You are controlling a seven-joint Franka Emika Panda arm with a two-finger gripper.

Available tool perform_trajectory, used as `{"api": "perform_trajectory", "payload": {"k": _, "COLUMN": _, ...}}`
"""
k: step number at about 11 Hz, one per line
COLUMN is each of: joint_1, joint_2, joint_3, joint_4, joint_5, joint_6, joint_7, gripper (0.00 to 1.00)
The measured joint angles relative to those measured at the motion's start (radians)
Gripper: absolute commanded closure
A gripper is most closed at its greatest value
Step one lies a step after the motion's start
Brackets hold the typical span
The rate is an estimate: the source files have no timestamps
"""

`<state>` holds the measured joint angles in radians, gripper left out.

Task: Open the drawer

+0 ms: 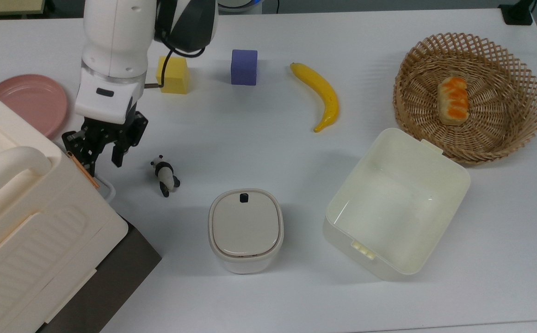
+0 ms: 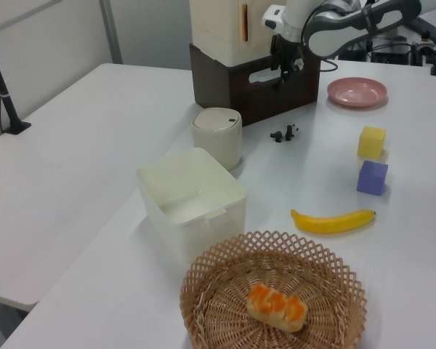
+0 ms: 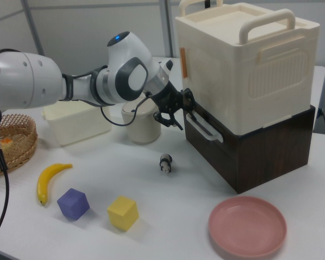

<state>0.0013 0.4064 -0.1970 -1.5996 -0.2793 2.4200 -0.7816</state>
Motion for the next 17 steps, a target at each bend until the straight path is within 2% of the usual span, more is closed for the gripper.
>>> {"api": "perform_trajectory", "payload": {"k": 1, "joint_1": -0.001, "joint_2": 0.015, "joint_3": -0.011, "joint_4": 0.0, "joint_5": -0.002, "joint_6": 0.029, "joint_7": 0.0, "gripper": 0.48}}
{"api": "perform_trajectory", "payload": {"k": 2, "joint_1": -0.001, "joint_2": 0.025, "joint_3": -0.019, "joint_4": 0.0, "joint_5": -0.003, "joint_6": 0.045, "joint_7": 0.0, "gripper": 0.54}}
{"api": "perform_trajectory", "payload": {"k": 6, "joint_1": -0.002, "joint_2": 0.041, "joint_3": -0.028, "joint_4": 0.0, "joint_5": -0.02, "joint_6": 0.064, "joint_7": -0.001, "gripper": 0.92}}
{"api": "perform_trajectory", "payload": {"k": 8, "joint_1": -0.002, "joint_2": 0.041, "joint_3": -0.031, "joint_4": 0.001, "joint_5": -0.022, "joint_6": 0.066, "joint_7": -0.002, "gripper": 0.97}}
{"api": "perform_trajectory", "payload": {"k": 12, "joint_1": 0.005, "joint_2": 0.023, "joint_3": -0.031, "joint_4": -0.024, "joint_5": -0.024, "joint_6": 0.066, "joint_7": -0.023, "gripper": 1.0}}
{"api": "perform_trajectory", "payload": {"k": 14, "joint_1": 0.024, "joint_2": -0.038, "joint_3": -0.03, "joint_4": -0.102, "joint_5": -0.024, "joint_6": 0.055, "joint_7": -0.023, "gripper": 1.0}}
{"api": "perform_trajectory", "payload": {"k": 17, "joint_1": 0.065, "joint_2": -0.138, "joint_3": -0.023, "joint_4": -0.165, "joint_5": -0.022, "joint_6": -0.115, "joint_7": -0.021, "gripper": 1.0}}
